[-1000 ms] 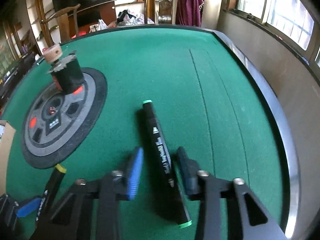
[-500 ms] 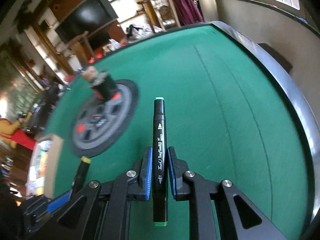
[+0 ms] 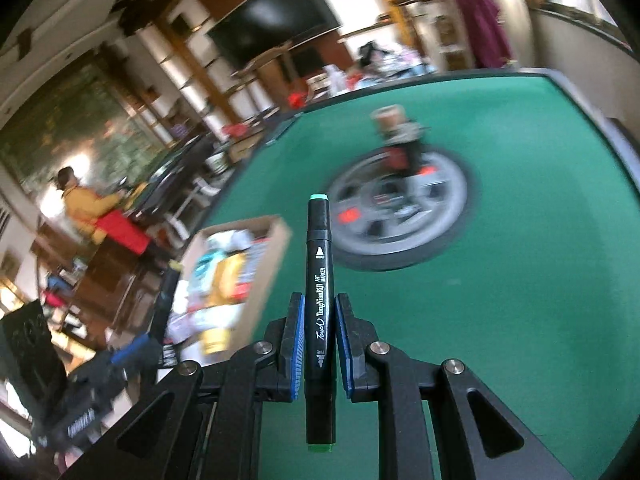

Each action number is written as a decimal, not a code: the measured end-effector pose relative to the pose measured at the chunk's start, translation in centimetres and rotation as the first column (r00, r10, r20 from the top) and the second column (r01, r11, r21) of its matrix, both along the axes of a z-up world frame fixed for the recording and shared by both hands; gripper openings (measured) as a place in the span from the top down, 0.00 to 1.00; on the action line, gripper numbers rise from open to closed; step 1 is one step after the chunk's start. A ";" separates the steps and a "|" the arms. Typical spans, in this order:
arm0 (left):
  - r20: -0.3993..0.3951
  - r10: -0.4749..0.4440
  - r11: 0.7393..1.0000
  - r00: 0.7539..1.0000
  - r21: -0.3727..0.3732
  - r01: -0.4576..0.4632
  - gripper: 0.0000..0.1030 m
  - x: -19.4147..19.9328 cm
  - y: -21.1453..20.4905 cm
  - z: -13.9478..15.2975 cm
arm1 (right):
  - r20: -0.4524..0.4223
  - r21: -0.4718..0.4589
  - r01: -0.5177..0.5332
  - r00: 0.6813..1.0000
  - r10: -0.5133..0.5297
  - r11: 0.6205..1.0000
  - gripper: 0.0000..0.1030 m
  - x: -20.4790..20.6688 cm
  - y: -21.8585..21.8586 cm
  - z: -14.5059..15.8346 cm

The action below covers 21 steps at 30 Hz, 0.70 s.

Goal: Organize objects
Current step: 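Carry both black markers over the cardboard box with both grippers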

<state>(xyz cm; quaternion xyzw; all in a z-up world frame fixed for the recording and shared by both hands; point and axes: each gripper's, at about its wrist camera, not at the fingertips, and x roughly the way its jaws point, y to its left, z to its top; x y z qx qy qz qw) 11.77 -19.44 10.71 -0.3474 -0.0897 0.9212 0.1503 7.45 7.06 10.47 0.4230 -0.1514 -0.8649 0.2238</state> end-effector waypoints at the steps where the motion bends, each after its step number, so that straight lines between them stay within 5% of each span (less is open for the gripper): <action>1: 0.008 0.037 0.999 0.999 0.000 -0.037 0.86 0.0 -1.9 0.0 | 0.005 -0.002 -0.020 1.000 0.020 1.000 0.84 -0.2 -1.4 -0.1; 9: 0.048 0.169 0.985 0.984 0.008 -0.170 0.86 -2.4 -10.2 -0.5 | 0.071 0.011 -0.135 0.988 0.134 0.991 0.84 -3.5 -11.2 -1.5; 21: 0.247 0.200 0.980 0.948 -0.030 -0.199 0.86 -13.4 -11.2 -5.9 | 0.181 0.159 -0.070 0.983 0.041 0.985 0.84 -11.0 -17.5 -5.7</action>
